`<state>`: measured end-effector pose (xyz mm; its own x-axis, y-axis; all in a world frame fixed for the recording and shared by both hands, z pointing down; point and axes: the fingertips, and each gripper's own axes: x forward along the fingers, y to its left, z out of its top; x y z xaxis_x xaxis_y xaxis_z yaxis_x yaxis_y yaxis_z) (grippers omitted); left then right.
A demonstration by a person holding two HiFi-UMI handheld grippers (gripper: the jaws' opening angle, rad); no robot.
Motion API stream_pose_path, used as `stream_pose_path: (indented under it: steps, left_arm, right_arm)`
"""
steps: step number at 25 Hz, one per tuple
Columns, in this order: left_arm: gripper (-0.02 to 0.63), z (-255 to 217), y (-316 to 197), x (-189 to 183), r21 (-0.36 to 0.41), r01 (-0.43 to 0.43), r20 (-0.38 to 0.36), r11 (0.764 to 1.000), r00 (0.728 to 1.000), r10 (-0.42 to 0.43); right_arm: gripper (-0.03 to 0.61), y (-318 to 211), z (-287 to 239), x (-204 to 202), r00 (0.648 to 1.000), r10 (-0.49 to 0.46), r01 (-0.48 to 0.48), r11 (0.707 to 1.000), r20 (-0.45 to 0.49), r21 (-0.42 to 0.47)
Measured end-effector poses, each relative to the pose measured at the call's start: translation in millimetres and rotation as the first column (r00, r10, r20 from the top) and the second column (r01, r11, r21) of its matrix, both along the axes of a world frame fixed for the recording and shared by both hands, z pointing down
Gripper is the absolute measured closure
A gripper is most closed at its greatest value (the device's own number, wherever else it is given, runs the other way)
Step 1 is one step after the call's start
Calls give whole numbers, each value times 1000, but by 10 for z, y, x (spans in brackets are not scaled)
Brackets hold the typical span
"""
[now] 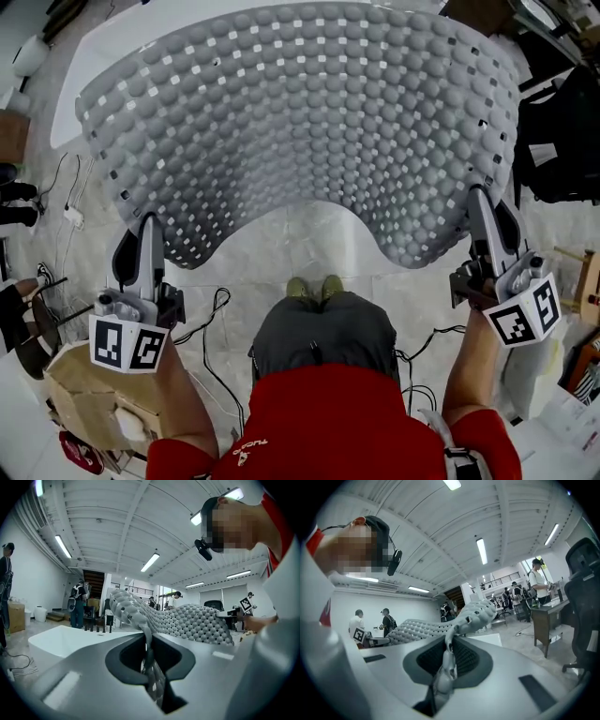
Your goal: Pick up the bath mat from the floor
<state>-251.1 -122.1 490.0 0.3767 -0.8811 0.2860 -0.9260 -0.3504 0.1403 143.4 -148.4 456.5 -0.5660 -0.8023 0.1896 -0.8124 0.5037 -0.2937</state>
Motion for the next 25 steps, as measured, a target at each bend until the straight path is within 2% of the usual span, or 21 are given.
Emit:
stream_pose_path:
  steps: [7,17,21,25]
  left_arm:
    - [574,34,18,-58,-17,3,1,1000,1000,-3]
    - [574,60,1,-53,5,12,9,1000,1000,-12]
    - [574,34,-11,-63,36,8,32,999,999,-10]
    - [574,-22,21,-74,39,0,14,999,1000,0]
  right_arm:
    - [543,16,34,-17,1000,2,-2,1000,16,-12]
    - [543,0,103,33,999,-7,6,1000,52,24]
    - [543,-31,177,67,997,-5,1,999,81,52]
    - [543,0,125,87,996,6,-10,999,88,53]
